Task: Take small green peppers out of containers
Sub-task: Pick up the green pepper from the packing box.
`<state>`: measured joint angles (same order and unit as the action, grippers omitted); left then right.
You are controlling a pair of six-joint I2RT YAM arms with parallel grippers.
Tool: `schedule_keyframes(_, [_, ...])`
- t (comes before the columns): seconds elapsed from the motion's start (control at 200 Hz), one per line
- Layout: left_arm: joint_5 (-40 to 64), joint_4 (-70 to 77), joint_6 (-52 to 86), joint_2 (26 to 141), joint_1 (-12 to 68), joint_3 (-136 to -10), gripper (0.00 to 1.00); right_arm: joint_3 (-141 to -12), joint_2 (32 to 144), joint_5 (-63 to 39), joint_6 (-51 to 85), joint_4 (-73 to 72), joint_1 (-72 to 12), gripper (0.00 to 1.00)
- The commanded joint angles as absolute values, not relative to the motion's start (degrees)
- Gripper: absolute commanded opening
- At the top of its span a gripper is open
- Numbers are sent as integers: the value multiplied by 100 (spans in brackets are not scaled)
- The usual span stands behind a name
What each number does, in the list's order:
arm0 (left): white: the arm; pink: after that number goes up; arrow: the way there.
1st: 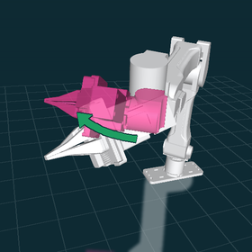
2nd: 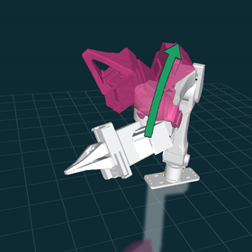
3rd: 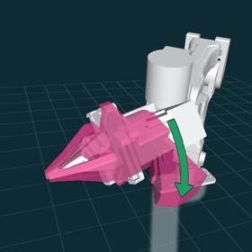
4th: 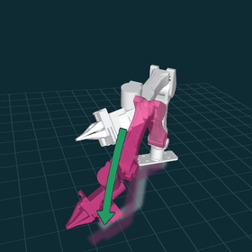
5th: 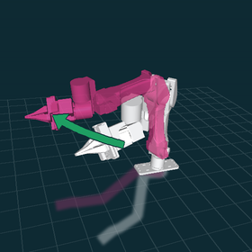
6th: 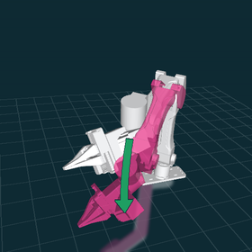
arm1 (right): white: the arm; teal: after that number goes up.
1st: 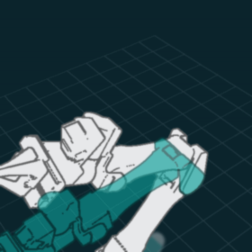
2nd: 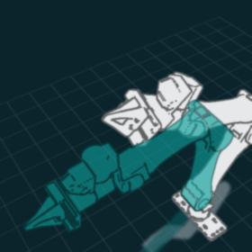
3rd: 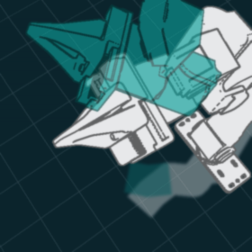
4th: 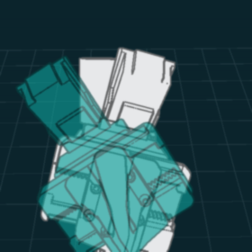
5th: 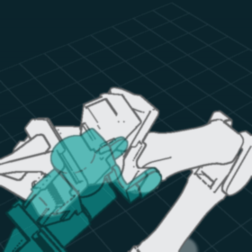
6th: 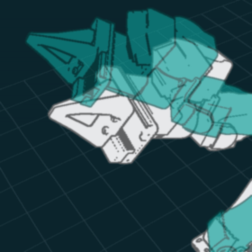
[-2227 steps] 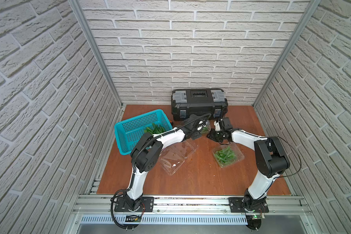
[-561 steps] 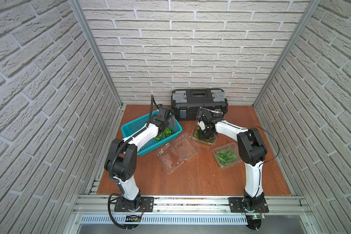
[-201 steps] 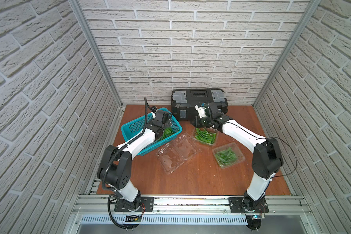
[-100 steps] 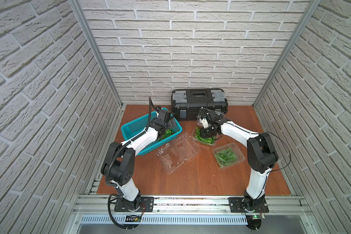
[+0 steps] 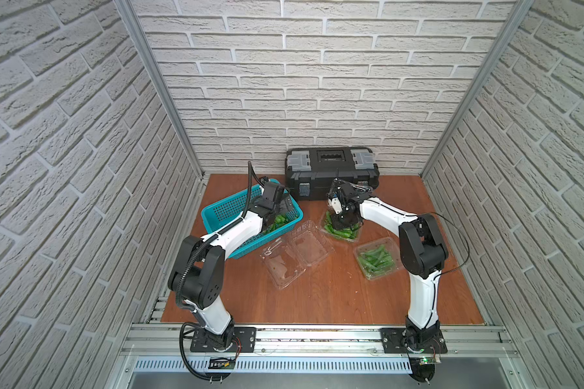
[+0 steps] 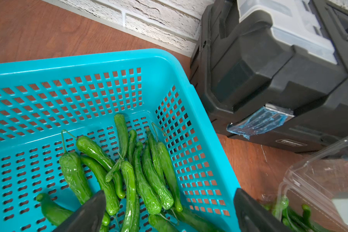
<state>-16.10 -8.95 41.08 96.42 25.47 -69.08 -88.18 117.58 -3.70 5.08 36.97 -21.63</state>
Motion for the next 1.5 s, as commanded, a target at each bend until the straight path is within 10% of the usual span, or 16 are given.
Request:
schedule_keyframes(0.0, [-1573,-775,4101,9738,2556,-7080,98,-8800,11818,-410,413,3863,-2220,31])
schedule_keyframes(1.49, [-1816,-249,4713,9079,2093,-6222,98,-9464,10147,-1410,818,3282,-2575,7])
